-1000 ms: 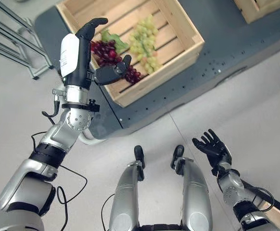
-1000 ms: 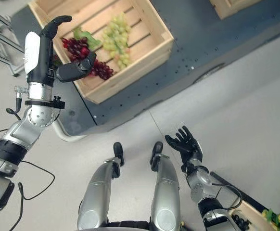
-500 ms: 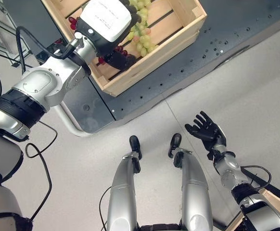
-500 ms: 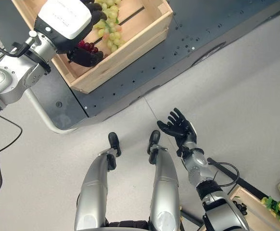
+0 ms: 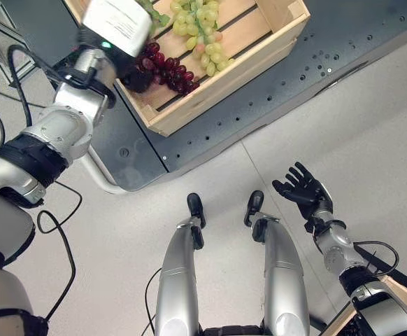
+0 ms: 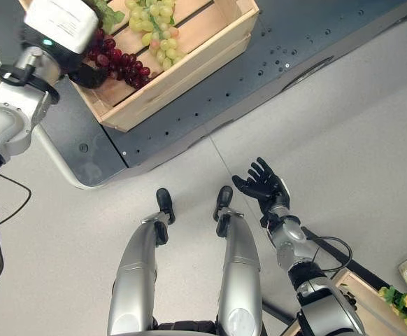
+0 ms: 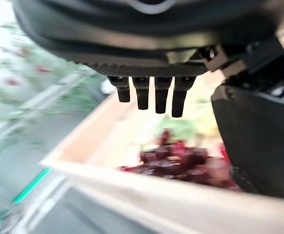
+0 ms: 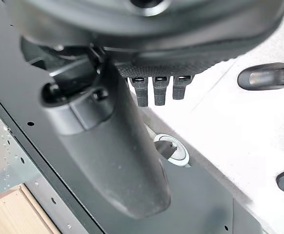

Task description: Pick up the fruits from the basket on one side to the basket on the other side

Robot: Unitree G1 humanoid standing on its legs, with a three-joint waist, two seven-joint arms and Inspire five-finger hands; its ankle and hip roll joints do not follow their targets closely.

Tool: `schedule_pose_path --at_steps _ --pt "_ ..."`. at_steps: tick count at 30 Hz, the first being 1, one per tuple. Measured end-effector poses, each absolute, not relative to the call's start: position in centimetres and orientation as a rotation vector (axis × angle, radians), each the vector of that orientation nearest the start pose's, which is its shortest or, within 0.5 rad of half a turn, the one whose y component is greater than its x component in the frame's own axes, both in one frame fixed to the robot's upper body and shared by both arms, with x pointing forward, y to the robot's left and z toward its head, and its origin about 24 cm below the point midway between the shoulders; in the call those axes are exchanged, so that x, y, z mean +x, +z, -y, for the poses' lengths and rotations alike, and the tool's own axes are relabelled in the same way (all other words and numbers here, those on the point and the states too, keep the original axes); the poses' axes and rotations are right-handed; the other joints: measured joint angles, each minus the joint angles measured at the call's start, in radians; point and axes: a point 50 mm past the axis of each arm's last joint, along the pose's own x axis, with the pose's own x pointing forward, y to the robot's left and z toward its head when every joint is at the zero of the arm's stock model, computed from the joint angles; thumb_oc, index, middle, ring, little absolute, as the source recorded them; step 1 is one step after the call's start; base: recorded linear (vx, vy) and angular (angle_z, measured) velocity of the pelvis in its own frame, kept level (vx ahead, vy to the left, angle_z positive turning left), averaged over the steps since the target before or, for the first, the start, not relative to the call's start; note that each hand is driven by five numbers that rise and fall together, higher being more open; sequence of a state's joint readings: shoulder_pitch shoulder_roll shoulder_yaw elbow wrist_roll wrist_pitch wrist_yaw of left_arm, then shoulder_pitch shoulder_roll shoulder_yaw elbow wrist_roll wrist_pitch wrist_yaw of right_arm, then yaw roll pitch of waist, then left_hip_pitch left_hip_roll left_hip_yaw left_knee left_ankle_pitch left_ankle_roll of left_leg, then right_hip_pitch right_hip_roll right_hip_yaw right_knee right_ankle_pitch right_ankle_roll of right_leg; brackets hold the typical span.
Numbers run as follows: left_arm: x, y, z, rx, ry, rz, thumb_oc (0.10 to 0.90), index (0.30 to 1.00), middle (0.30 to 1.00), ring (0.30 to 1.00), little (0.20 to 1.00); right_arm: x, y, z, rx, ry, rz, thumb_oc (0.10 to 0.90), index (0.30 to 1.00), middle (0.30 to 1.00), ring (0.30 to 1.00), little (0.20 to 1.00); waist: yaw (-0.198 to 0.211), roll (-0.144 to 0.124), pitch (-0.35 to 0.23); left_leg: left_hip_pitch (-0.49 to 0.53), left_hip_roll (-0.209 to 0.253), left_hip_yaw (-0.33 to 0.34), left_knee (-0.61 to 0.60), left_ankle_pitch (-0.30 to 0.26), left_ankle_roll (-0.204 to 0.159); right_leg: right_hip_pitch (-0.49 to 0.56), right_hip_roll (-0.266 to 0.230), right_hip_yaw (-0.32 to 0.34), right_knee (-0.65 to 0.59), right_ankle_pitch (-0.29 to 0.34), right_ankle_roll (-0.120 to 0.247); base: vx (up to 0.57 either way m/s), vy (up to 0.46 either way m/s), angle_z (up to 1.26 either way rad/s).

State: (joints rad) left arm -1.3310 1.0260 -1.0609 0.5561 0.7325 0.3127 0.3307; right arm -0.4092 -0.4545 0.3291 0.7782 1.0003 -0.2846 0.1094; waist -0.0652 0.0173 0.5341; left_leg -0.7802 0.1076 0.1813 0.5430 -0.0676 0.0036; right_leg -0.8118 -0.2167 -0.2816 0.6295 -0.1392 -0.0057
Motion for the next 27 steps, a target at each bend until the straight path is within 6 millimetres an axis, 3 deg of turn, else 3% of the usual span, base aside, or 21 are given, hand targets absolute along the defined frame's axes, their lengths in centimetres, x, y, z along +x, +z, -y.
schedule_pose_path --at_steps 15,27 --pt "38.7 30.2 -23.1 2.202 0.451 0.523 0.800 0.900 0.900 0.900 0.900 31.3 1.6 23.0 0.362 -0.039 -0.114 0.800 0.900 0.900 0.900 0.900 -0.026 -0.008 -0.001 -0.020 0.001 -0.002 0.000 -0.003 0.004 -0.008 0.006 -0.004 -0.014 0.004 0.006 0.00 0.004 0.00" --pt "38.6 30.3 -22.3 2.341 0.315 0.722 0.800 0.900 0.900 0.900 0.900 31.5 1.6 23.0 0.362 -0.042 -0.117 0.800 0.900 0.900 0.900 0.900 -0.026 -0.017 -0.002 -0.053 0.000 -0.002 0.009 -0.005 0.008 -0.038 0.005 -0.001 -0.015 0.009 0.012 0.01 0.006 0.00"
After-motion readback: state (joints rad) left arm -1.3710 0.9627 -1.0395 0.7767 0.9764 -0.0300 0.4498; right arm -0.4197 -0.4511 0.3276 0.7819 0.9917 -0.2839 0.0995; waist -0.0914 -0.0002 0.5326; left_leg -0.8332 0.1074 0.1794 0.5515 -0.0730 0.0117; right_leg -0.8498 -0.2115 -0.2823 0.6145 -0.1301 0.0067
